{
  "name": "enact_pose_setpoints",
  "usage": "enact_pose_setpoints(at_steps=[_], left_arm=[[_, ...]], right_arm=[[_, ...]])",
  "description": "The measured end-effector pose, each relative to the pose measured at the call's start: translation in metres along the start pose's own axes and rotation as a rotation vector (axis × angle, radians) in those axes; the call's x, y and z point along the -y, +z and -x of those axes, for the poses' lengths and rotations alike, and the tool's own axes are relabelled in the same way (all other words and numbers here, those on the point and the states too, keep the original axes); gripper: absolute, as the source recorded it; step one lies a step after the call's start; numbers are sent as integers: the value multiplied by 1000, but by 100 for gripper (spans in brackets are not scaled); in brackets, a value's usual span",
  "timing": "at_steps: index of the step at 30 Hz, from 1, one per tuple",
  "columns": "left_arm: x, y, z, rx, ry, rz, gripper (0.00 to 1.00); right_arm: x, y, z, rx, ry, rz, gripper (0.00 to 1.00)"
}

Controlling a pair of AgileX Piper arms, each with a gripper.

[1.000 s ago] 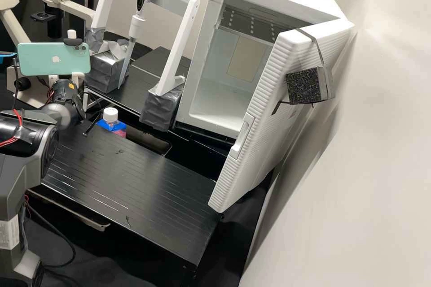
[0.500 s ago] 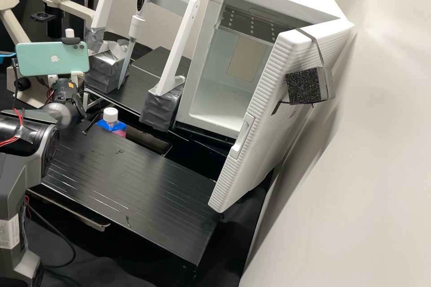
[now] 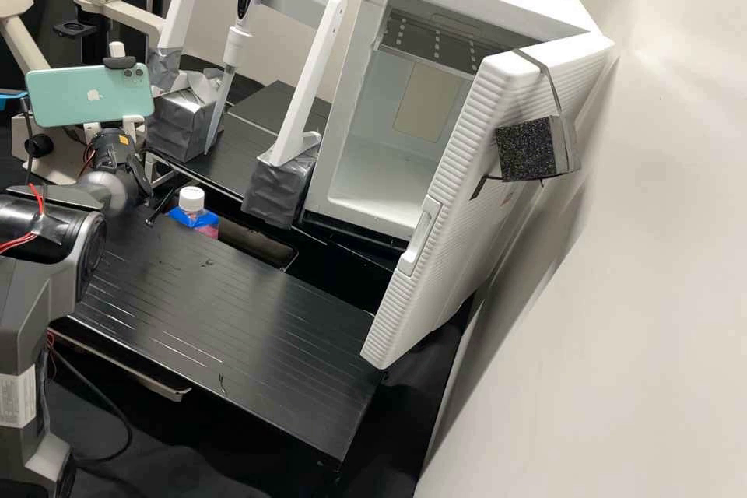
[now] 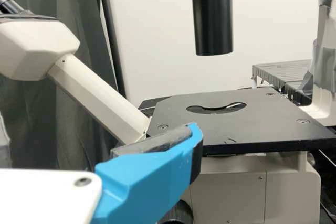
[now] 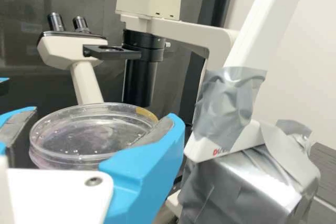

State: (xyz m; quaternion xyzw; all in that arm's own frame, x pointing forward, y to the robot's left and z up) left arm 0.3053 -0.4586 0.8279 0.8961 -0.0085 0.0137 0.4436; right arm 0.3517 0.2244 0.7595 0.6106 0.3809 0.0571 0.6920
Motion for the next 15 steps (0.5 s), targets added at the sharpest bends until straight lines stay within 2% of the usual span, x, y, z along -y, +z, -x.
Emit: enact_pose_setpoints(at_steps=[7, 15], left_arm=[[0, 0, 0, 0, 0, 0, 100], [0, 0, 0, 0, 0, 0, 100]], right_arm=[[11, -5, -24, -25, -31, 1, 0], [29, 3, -51, 18, -80, -8, 0]])
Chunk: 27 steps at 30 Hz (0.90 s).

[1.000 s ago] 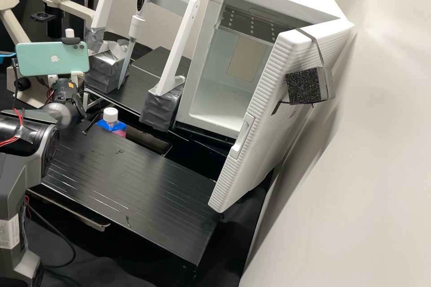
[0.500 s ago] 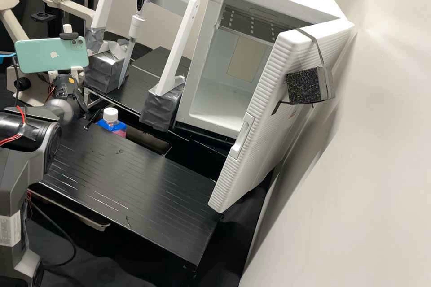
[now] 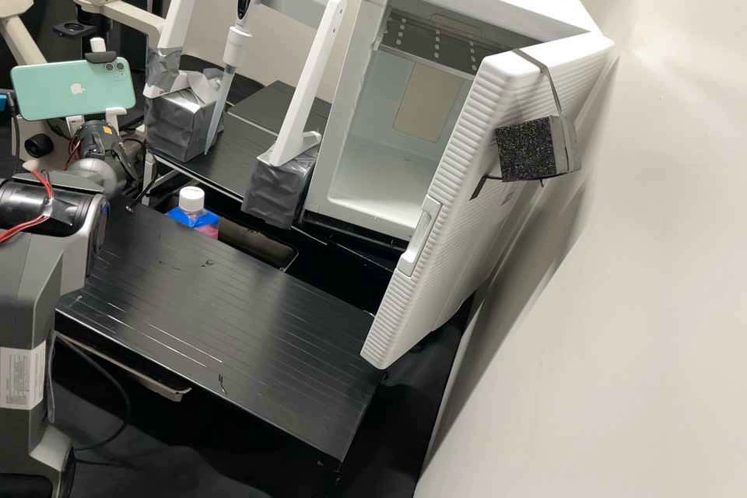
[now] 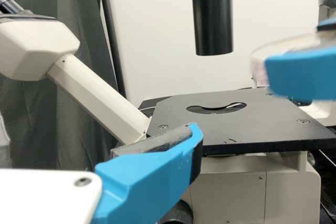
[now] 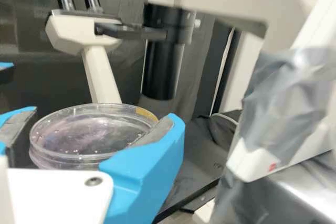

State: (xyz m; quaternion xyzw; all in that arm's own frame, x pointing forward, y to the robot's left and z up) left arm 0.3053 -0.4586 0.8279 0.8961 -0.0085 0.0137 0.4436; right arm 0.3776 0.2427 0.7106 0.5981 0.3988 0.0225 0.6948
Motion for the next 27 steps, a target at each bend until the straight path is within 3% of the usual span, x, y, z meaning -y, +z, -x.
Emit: enact_pose_setpoints(at_steps=[4, 6, 20, 27], left_arm=[[0, 0, 0, 0, 0, 0, 100], [0, 0, 0, 0, 0, 0, 100], [0, 0, 0, 0, 0, 0, 100], [0, 0, 0, 0, 0, 0, 100]], right_arm=[[5, 5, -15, 16, -8, -8, 0], [7, 9, -23, 33, 1, -38, 0], [15, 27, -61, 59, 47, -150, 0], [25, 20, -74, 39, 34, -154, 0]])
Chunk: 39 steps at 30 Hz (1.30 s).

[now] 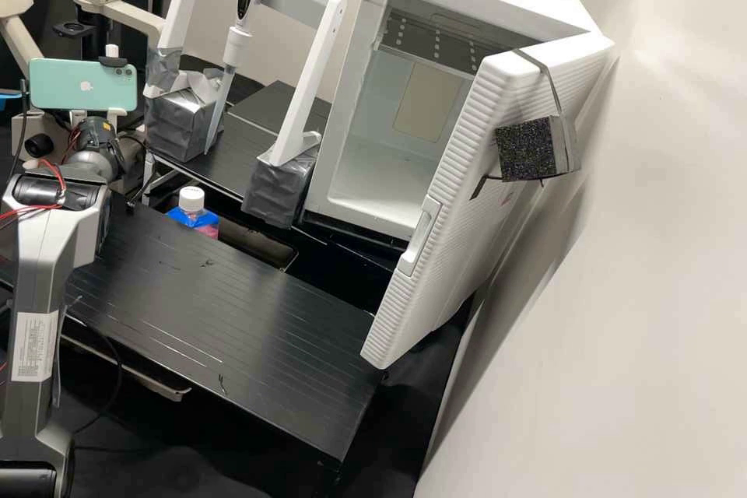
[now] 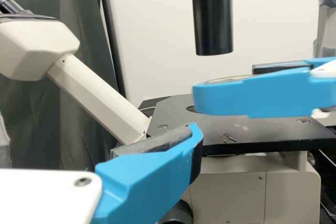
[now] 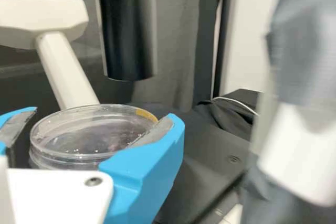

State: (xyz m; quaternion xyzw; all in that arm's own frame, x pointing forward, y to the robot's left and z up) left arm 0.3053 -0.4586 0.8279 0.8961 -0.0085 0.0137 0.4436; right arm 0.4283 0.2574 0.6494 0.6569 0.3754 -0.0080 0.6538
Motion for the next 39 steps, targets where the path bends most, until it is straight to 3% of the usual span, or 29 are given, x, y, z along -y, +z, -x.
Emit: enact_pose_setpoints(at_steps=[4, 8, 13, 24, 39], left_arm=[[0, 0, 0, 0, 0, 0, 100], [0, 0, 0, 0, 0, 0, 100], [0, 0, 0, 0, 0, 0, 100], [0, 0, 0, 0, 0, 0, 100], [0, 0, 0, 0, 0, 0, 100]], right_arm=[[6, -1, -9, 2, -7, 6, 0], [5, 1, -15, 28, -10, 36, 0], [4, 5, -24, 53, 3, 22, 0], [1, 8, -32, 74, 10, 27, 0], [-8, 3, -38, 84, 14, 52, 0]])
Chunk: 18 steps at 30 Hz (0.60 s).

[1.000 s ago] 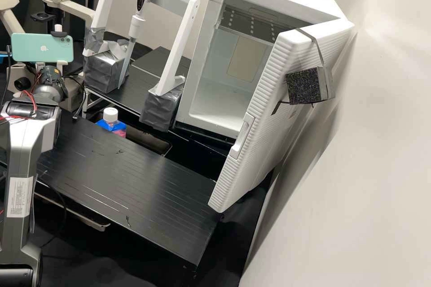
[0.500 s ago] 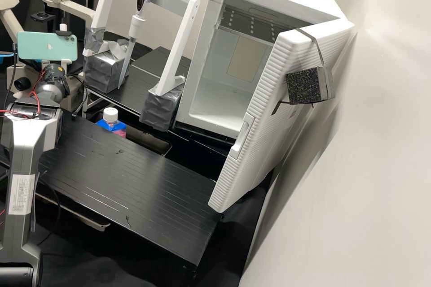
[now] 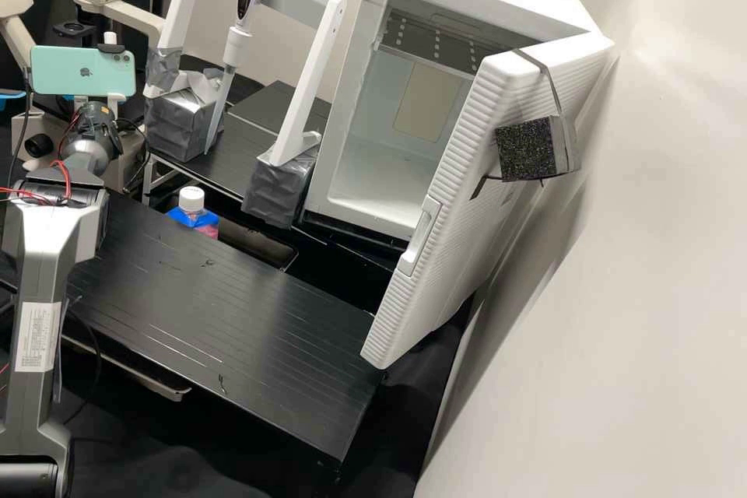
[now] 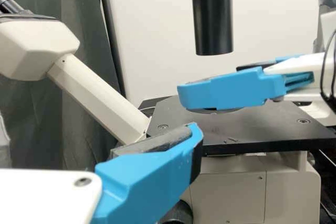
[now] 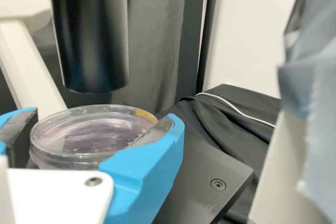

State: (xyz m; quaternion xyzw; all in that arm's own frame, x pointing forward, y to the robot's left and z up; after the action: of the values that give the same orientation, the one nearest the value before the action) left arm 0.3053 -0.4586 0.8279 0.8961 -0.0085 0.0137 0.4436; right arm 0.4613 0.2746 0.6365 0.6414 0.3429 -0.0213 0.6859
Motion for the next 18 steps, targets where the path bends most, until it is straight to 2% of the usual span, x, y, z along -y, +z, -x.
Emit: enact_pose_setpoints(at_steps=[3, 13, 18], left_arm=[[0, 0, 0, 0, 0, 0, 100], [0, 0, 0, 0, 0, 0, 100], [0, 0, 0, 0, 0, 0, 100]], right_arm=[[2, 3, 0, 27, -12, 2, 0], [2, 3, -2, 26, -17, 5, 0], [4, 4, -4, 21, -28, 34, 0]])
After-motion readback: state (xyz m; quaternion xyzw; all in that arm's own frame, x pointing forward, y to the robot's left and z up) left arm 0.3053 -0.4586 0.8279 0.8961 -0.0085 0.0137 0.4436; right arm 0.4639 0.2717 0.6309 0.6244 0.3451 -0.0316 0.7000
